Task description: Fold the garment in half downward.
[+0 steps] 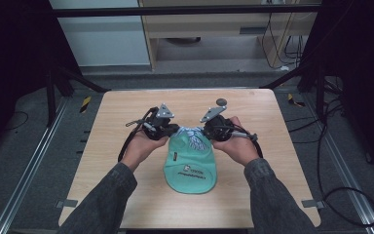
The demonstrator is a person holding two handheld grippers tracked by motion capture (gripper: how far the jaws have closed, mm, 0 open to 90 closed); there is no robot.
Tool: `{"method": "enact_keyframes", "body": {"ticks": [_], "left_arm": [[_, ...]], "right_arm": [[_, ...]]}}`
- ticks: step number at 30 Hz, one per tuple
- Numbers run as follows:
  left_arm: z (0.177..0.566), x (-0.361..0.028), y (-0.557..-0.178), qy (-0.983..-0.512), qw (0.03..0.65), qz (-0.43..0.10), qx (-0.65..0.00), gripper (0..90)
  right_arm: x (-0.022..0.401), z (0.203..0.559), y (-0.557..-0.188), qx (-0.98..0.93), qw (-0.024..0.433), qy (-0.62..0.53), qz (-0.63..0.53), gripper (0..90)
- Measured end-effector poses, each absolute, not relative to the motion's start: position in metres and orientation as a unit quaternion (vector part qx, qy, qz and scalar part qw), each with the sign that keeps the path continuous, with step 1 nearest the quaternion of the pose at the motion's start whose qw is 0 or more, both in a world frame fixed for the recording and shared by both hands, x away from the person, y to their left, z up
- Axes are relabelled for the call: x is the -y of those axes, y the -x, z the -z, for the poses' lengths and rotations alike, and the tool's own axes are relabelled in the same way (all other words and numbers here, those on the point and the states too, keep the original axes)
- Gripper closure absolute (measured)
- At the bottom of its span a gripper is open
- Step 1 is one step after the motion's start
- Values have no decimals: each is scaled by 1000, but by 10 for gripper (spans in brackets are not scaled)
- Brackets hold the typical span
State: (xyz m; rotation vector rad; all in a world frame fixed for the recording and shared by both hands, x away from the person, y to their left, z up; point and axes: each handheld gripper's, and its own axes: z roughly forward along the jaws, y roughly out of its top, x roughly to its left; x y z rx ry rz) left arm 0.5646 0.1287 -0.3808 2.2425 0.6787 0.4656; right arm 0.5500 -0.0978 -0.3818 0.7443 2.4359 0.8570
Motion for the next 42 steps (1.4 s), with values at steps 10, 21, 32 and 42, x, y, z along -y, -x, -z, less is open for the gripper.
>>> {"method": "enact_keyframes", "body": {"ticks": [10,21,32,42], "left_arm": [[382,-129,-561,-875,361,-191,-260,859],[381,-131,-563,-872,365,-195,-260,858],[381,-129,-563,-872,366,-198,-258,858],[372,-128,-564,-872,368,-204,-249,858]], "right_arm": [[94,381,-548,-885,233,-262,-305,827],[94,381,-551,-885,239,-256,-308,826],[96,381,-552,-886,241,-251,-307,827],[99,375,-554,-882,251,-253,-308,823]]}}
